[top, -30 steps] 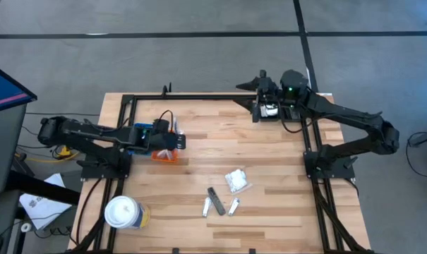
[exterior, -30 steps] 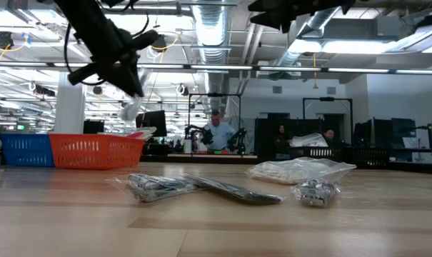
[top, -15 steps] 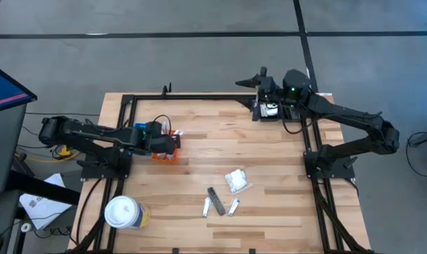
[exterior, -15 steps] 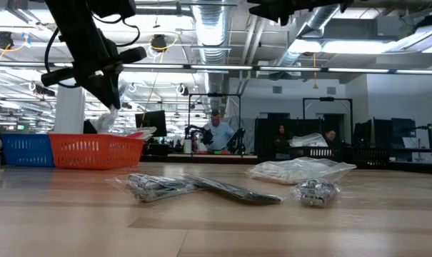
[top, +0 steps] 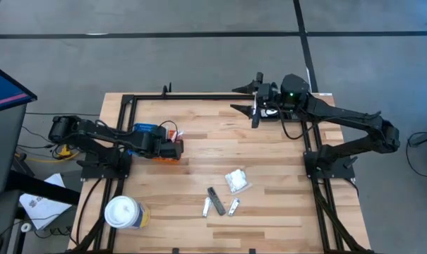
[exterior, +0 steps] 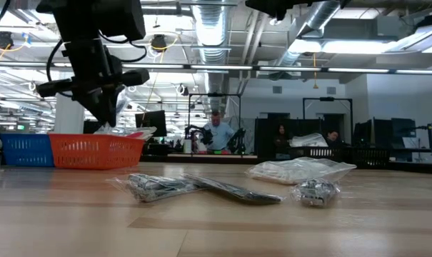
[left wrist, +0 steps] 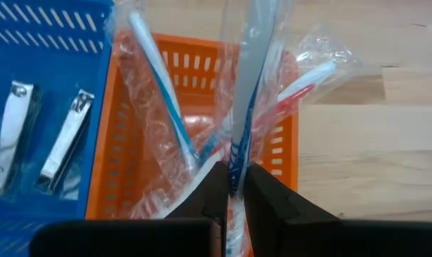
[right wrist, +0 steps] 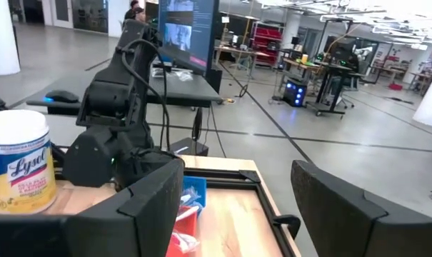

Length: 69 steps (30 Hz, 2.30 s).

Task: Pick & Place Travel size toiletries
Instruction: Put the dark blue toothbrush into the orange bin

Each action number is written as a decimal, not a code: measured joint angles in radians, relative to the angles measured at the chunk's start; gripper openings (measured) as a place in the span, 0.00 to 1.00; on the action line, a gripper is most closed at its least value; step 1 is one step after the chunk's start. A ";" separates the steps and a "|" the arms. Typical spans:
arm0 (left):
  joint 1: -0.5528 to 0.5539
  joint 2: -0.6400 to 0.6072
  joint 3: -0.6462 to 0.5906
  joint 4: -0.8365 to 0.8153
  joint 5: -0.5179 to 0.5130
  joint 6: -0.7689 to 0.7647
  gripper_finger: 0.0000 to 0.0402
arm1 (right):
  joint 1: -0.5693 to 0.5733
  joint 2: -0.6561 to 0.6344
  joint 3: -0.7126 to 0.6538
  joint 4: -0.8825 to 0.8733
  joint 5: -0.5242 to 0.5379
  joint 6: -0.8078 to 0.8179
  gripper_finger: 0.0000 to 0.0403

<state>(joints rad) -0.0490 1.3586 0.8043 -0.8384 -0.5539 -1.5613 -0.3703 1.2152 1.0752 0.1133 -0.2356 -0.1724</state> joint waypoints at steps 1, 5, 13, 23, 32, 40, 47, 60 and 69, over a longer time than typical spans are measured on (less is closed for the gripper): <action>0.000 0.000 0.000 0.001 0.004 -0.012 0.05 | 0.003 0.000 0.000 -0.002 0.000 -0.007 0.63; 0.000 0.000 0.000 -0.003 0.018 -0.045 0.05 | 0.011 0.000 0.000 -0.002 0.000 -0.022 0.63; 0.011 0.000 0.000 -0.052 0.037 -0.047 0.13 | 0.011 0.000 0.000 -0.002 0.000 -0.022 0.63; 0.010 -0.016 0.000 -0.059 0.012 0.019 0.37 | 0.010 0.000 0.000 -0.002 0.000 -0.022 0.63; 0.006 -0.057 0.002 -0.049 0.014 0.038 0.25 | 0.010 0.000 0.001 0.000 0.000 -0.021 0.63; 0.004 -0.048 -0.034 -0.003 0.032 0.072 0.01 | 0.010 0.000 0.001 -0.001 0.000 -0.021 0.63; 0.004 -0.048 -0.063 0.013 0.032 0.068 0.00 | 0.010 0.000 0.001 -0.001 0.000 -0.021 0.63; 0.011 -0.049 -0.164 0.163 0.074 0.068 0.00 | 0.010 0.000 0.001 -0.001 0.000 -0.019 0.63; 0.008 -0.066 -0.166 0.168 0.080 0.070 0.00 | 0.010 0.000 0.001 -0.001 0.000 -0.020 0.63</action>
<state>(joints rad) -0.0409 1.2929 0.6385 -0.6708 -0.4743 -1.4910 -0.3603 1.2152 1.0760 0.1123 -0.2356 -0.1921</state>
